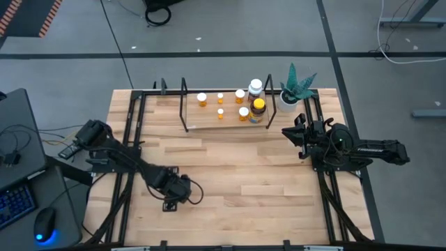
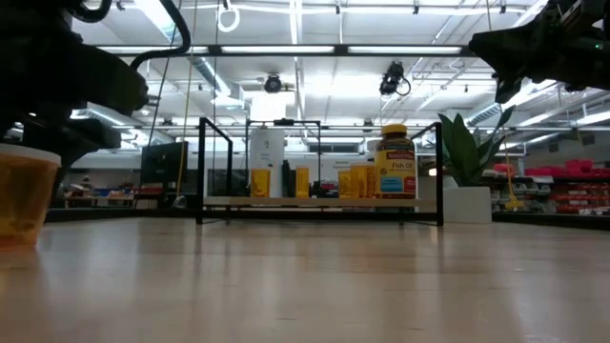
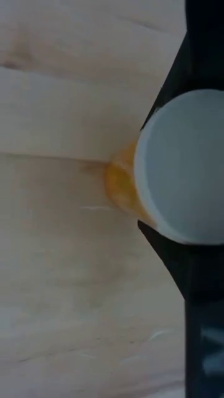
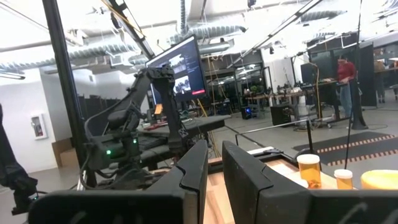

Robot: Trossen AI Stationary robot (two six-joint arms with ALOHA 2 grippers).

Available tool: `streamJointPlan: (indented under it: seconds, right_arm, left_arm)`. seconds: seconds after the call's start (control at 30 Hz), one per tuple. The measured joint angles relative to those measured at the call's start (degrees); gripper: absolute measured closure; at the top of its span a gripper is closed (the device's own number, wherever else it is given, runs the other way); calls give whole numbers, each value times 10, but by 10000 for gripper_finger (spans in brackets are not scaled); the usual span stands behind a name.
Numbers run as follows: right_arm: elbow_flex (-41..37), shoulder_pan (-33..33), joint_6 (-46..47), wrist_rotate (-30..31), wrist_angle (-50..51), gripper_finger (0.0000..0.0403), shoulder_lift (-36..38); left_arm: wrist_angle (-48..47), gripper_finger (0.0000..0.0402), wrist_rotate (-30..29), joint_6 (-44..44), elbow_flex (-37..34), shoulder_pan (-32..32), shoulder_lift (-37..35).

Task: Pick and place medicine bottles onto shelf by color
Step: Align the large orange bottle with the large orange bottle on the shelf

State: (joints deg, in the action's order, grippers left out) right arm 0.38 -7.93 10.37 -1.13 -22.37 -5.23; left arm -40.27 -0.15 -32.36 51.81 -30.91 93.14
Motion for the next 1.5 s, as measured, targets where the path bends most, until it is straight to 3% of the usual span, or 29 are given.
streamJointPlan:
  seconds: [0.17,0.33,0.53,0.77,1.13,1.5]
  right_arm:
    - [0,0,0,0,0,346,0]
    - [0,0,0,0,0,346,0]
    - [0,0,0,0,0,346,0]
    - [0,0,0,0,0,346,0]
    - [0,0,0,0,0,346,0]
    - [0,0,0,0,0,346,0]
  left_arm:
    - [-5,217,0,1,1,26,-1]
    - [-50,202,-15,55,32,64,-1]
    - [-104,205,-99,174,102,135,-2]
    - [-106,206,-120,340,173,280,-2]
    - [-22,207,-122,510,193,503,2]
    - [-113,207,-70,552,322,560,122]
